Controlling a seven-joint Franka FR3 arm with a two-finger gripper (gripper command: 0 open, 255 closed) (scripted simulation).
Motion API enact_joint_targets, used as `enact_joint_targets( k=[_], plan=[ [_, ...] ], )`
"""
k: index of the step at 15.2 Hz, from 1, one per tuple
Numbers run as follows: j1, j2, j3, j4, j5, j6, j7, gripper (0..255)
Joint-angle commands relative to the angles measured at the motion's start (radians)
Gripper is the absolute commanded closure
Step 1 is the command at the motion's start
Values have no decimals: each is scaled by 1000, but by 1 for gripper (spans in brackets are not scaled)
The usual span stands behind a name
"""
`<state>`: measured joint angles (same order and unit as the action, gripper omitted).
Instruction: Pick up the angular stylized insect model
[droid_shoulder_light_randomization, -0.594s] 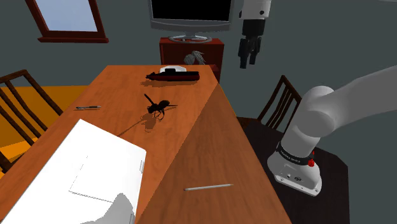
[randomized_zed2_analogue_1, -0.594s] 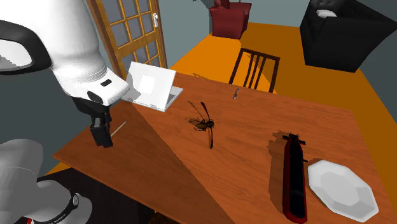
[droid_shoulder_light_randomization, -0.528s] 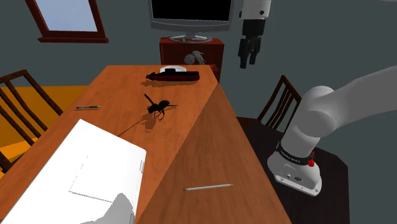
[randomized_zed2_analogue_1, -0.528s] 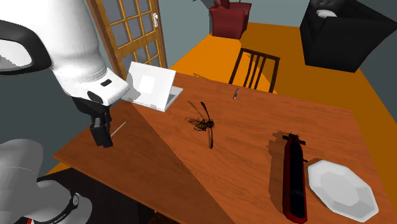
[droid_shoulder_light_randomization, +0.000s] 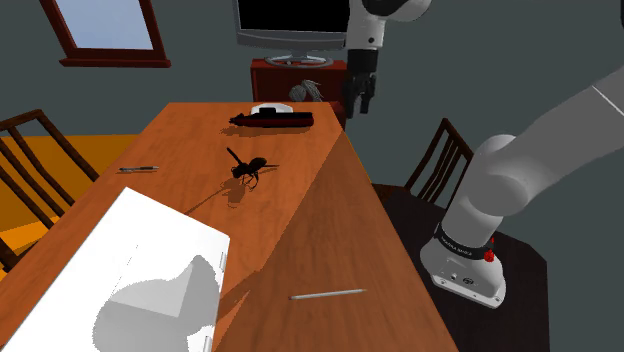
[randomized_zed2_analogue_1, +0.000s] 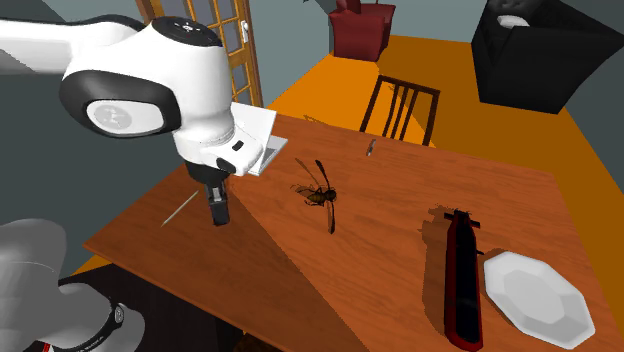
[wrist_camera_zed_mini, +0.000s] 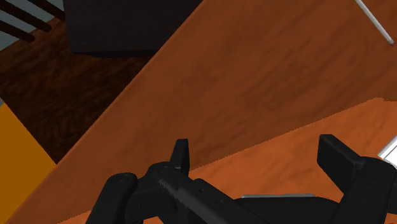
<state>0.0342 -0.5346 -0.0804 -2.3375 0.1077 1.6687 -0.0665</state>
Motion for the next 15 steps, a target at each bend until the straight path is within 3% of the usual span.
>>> enact_joint_targets(
  k=[1, 8, 15],
  plan=[
    [10, 75, -6, 18, 24, 51, -15, 0],
    [47, 346, -19, 145, 124, 169, -73, 0],
    [66, 622, -13, 337, 235, 221, -135, 0]
  ],
)
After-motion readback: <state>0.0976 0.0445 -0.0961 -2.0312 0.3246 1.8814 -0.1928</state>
